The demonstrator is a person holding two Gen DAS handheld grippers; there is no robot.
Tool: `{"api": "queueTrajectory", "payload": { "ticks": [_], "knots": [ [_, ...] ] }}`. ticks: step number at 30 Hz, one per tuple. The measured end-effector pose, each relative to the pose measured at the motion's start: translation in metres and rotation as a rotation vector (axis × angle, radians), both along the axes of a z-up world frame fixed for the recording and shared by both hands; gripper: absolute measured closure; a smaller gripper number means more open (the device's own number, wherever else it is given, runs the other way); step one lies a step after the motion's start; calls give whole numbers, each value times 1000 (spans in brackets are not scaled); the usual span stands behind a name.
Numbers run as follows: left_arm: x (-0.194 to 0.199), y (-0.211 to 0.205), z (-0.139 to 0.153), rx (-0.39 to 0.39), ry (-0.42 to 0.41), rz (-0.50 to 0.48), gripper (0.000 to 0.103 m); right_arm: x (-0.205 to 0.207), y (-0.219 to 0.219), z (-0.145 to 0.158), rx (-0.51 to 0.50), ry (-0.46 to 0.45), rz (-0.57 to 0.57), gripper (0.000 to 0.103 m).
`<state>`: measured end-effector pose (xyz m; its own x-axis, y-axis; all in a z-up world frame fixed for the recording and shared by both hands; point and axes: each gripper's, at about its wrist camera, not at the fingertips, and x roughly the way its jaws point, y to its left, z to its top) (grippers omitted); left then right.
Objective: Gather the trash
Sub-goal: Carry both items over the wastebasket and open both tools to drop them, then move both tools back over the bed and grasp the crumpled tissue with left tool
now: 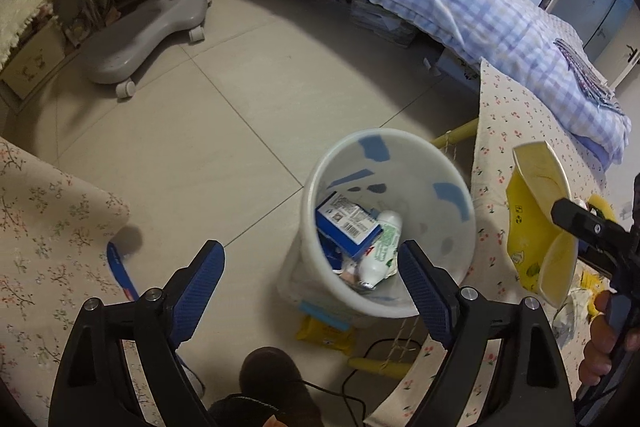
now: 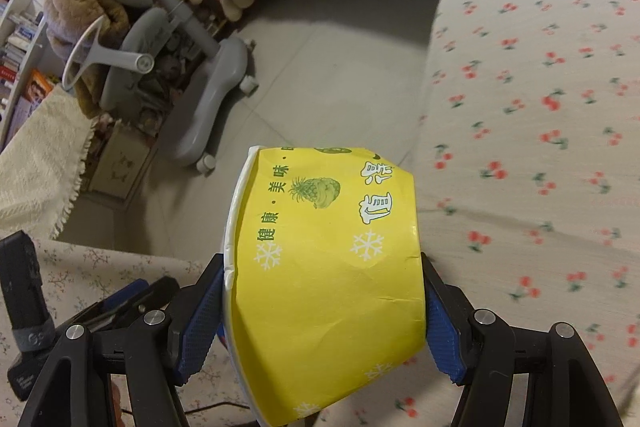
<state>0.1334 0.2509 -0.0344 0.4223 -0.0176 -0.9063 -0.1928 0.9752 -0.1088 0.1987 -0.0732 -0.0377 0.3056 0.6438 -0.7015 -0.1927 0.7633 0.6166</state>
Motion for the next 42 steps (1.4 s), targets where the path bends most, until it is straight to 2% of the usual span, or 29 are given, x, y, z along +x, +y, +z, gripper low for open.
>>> {"api": "queueTrajectory", "payload": {
  "ticks": [3,5,8,17,23,25,31,35,37,42],
  "knots": [
    [-4,9,-1,4,5,9,12,3,12,-2,41,-10,28,26],
    [-6,13,-1,5,7,14,12,4,17,-3,86,-9,45,17],
    [-7,13,-1,9,7,9,12,4,21,0,93,-13,58,16],
    [-9,-3,4,10,4,-31,12,-6,7,12,-17,-51,39,16],
    [-9,-30,10,7,0,-82,10,-18,-13,25,-117,-89,22,16],
    [-10,-42,12,4,1,-107,7,-23,-25,28,-137,-97,15,16],
    [-12,-85,15,-2,9,-193,7,-39,-72,36,-204,-100,-36,16],
    [-17,-122,16,-8,14,-270,6,-52,-114,41,-255,-102,-93,16],
    [-18,-140,16,-13,17,-302,0,-58,-135,42,-276,-101,-124,16],
    [-25,-194,15,-29,27,-399,0,-75,-189,40,-301,-71,-213,16]
  ]
}}
